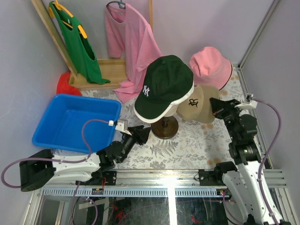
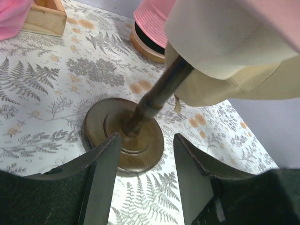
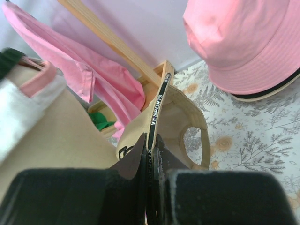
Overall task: Stack the hats
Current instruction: Place the hat stand at the center of the board.
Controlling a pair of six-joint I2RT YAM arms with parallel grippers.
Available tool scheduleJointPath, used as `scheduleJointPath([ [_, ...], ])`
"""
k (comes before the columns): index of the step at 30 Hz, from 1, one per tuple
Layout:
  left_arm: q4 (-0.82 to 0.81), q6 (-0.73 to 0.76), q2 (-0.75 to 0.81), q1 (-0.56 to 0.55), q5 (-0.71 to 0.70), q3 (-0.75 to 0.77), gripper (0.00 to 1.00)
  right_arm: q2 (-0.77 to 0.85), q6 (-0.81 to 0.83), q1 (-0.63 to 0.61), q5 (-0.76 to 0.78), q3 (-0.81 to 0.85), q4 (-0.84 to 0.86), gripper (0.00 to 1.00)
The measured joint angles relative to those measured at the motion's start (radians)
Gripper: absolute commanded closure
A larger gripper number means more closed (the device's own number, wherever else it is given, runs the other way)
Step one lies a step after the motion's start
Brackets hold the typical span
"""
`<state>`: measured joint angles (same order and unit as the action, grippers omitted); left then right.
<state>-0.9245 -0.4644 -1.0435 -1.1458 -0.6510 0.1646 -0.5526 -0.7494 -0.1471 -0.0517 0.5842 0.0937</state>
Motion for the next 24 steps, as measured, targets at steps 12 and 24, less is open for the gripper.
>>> scheduleJointPath([
  [12,0.527,-0.142,0.201,-0.28,-0.173,0.161,0.57,0.177,0.038,0.0,0.203,0.378,-0.539,1.0],
  [24,0.75,-0.188,0.083,-0.541,-0.351,0.456,0.58,0.009,0.167,-0.036,0.402,0.93,-0.739,1.0],
])
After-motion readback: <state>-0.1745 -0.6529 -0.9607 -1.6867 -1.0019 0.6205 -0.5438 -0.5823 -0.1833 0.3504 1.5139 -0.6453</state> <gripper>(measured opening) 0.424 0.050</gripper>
